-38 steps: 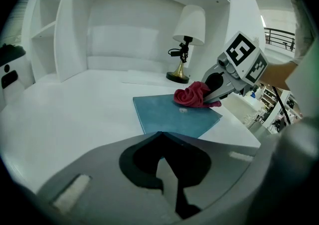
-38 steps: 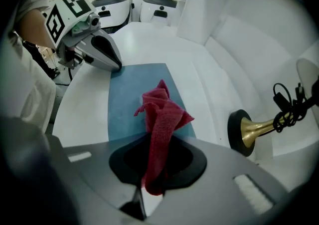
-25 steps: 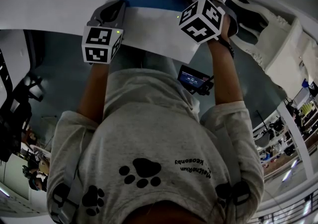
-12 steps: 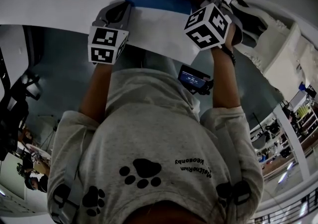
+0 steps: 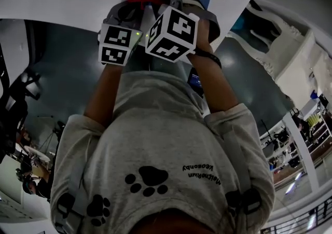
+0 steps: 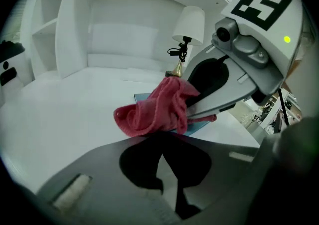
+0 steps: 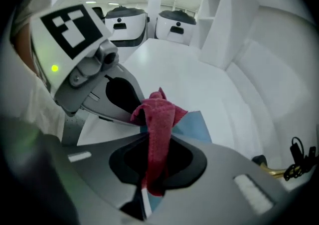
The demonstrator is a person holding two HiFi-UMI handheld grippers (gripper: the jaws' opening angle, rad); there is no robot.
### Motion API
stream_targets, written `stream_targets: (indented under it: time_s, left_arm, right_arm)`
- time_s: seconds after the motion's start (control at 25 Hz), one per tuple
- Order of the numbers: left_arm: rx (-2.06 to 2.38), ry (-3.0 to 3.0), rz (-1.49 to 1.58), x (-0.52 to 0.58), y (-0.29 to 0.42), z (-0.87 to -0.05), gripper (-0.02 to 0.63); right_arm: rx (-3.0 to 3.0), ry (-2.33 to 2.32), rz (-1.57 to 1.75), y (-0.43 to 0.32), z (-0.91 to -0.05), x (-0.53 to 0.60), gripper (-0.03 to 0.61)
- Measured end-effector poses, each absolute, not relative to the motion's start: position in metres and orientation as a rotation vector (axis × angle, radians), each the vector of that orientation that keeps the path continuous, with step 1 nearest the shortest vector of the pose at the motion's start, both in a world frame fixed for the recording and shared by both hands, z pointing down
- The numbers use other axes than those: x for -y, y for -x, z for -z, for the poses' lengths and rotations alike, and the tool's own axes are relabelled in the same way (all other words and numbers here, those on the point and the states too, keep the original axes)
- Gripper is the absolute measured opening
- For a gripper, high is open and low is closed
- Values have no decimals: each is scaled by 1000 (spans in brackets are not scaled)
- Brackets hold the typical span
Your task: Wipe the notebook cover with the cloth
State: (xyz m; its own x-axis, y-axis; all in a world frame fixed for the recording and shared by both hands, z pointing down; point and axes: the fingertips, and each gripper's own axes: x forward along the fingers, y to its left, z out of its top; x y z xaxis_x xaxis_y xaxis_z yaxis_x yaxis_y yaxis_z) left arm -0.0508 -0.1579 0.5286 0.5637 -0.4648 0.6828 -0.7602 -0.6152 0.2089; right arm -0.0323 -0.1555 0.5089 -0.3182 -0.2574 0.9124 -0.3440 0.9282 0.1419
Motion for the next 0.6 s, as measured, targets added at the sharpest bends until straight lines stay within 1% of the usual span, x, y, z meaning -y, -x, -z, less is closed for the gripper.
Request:
stream_targets:
  time_s: [0.12, 0.36, 0.6]
  left_arm:
    - [984, -2311, -807, 157, 49, -528, 2]
    - [991, -2309, -807, 159, 52, -527, 2]
    - [987, -2298, -795, 158, 57, -528, 2]
  right_arm:
    - [1892, -401, -83, 35, -524, 153, 44]
    - [1884, -359, -63, 33, -528, 151, 44]
    - [1867, -400, -101, 3, -528, 146, 43]
